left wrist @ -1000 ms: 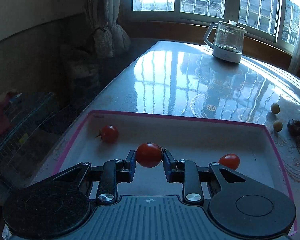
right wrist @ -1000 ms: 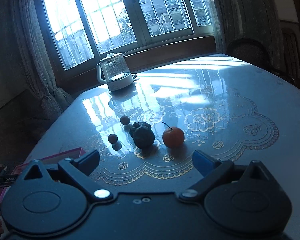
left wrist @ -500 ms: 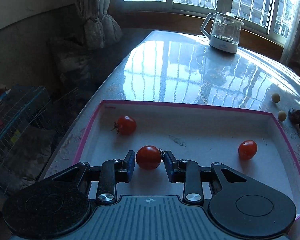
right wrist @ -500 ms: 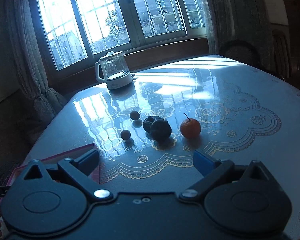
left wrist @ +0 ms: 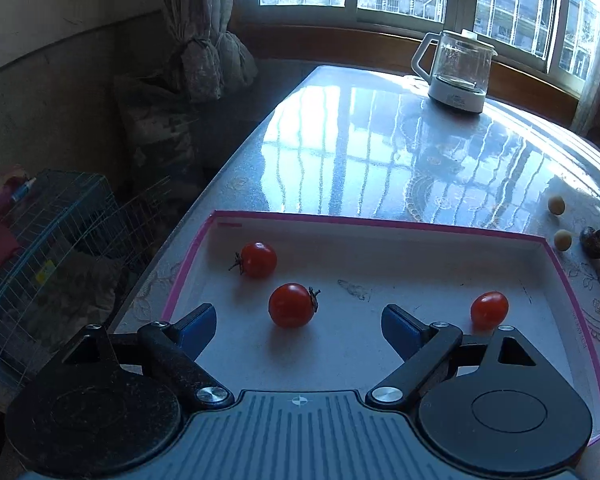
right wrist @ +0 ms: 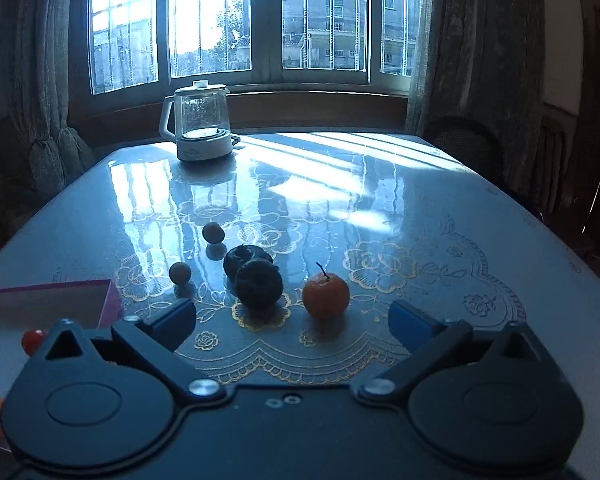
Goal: Organize fruits
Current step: 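Carry the cherry tomato with the left tool into the tray and open, then move the right tool to the stemmed orange and close on it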
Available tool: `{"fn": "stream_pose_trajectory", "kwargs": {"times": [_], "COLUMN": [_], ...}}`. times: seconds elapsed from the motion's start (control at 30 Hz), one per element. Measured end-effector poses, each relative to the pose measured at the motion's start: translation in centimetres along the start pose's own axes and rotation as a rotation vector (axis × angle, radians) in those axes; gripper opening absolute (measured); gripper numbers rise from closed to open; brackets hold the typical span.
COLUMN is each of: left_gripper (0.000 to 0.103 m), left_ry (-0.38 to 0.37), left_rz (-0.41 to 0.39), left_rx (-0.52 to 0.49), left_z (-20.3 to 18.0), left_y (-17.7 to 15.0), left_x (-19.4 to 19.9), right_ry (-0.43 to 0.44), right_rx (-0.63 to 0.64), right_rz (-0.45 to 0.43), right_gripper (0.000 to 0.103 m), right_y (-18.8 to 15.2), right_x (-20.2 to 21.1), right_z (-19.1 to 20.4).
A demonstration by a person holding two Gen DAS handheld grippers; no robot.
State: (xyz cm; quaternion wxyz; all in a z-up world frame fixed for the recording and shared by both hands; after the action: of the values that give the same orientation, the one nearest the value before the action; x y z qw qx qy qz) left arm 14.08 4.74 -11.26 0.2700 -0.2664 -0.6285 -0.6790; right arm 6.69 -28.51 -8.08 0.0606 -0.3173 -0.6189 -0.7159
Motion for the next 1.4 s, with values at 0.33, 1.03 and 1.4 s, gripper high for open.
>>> {"fn": "stream_pose_trajectory", "kwargs": {"times": [0.33,1.03,1.4], "left_gripper": [0.089,0.089,0.089], "left_ry": [0.068,0.11,0.122], "left_rz": [0.04,0.068,0.066], "left_rx": [0.072,0.133,0.162], "left_z": [-0.9,-1.3,0.9], "left_y": [-0.2,0.2,0.2], "left_x": [1.0,1.9,1.9], "right_ry": [-0.012,0.155,0.202], "right_rx": [0.15,0.114,-0.025], "right_rz": [0.06,0.093,0.073], "right_gripper": [0.103,0.046,0.04], "right_y": [1.1,0.6,1.0], "right_x": [-6.7,-11.0,-8.0], "right_z": [-2.0,-2.5,-3.3]}}
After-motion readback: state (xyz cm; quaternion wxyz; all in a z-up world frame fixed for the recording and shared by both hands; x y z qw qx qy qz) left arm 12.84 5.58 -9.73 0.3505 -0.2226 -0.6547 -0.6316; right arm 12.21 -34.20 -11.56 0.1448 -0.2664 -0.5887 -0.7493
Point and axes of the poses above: each gripper's, at about its wrist camera, not at the fingertips, and x roughly against the way its jaws point, z to its left, y to its top, the point moved 3 cm from there along -x, roughly the way its jaws point, and after that the axes turned 5 degrees about -x, right-handed, at the moved point
